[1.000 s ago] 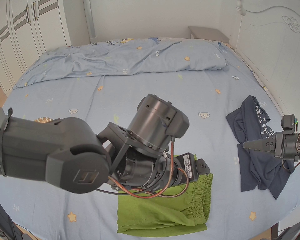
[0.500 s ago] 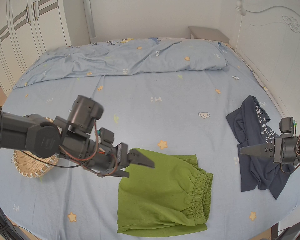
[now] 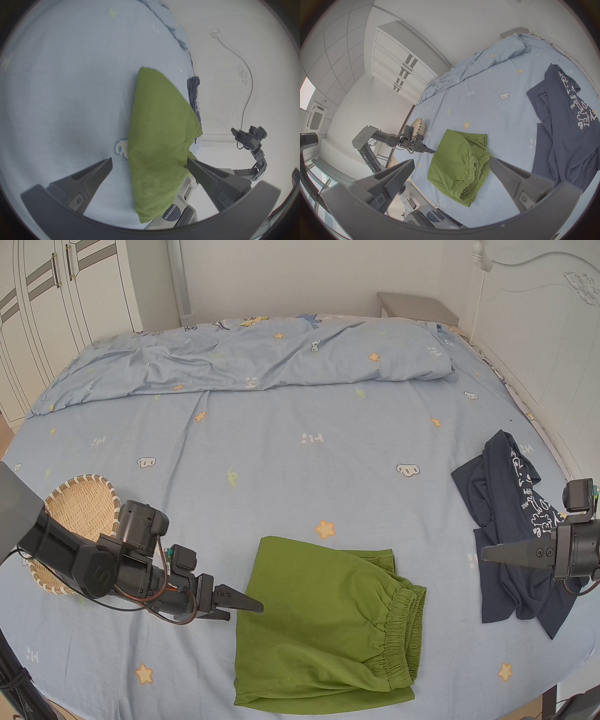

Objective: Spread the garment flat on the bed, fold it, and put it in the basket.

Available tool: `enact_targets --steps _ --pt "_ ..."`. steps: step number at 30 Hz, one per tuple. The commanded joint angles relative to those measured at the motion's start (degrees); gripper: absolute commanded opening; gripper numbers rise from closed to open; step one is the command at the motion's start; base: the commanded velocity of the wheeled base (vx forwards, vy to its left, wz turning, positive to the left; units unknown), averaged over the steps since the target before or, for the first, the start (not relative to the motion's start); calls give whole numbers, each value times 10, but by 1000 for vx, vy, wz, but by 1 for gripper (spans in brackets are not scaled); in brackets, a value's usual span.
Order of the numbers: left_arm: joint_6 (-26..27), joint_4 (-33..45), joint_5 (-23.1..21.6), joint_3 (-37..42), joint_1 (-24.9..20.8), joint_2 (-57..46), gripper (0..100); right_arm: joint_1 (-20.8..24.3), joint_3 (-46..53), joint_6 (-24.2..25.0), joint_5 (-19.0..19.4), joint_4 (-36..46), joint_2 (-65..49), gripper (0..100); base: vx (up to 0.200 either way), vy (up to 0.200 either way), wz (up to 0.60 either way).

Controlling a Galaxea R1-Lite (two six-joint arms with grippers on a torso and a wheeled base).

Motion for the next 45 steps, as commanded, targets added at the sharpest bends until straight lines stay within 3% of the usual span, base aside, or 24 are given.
enact_targets --steps 1,4,11,18,19,31,38,45 --pt "-18 -25 -1 8 -30 50 100 3 3 0 -1 -2 -2 100 0 0 0" --pt "-33 -43 -1 10 -37 56 100 3 3 0 -1 -4 -2 100 0 0 0" --pt "-128 -120 0 9 -89 77 100 3 6 -3 -1 -6 -2 100 0 0 0" --pt "-150 -143 3 11 -101 94 100 3 8 -4 -1 -6 -2 100 0 0 0" --pt "-150 -143 3 11 -102 93 0 2 8 -4 -1 -6 -2 100 0 0 0" --pt "-172 -127 4 -1 -87 31 0 -3 -3 -4 -1 -2 2 100 0 0 0" --pt "-173 -5 3 -103 -33 -58 0 -12 -78 -4 -1 1 60 100 0 0 0" --pt "-74 168 3 -206 -11 -57 0 -12 -73 -5 -1 1 68 100 0 0 0"
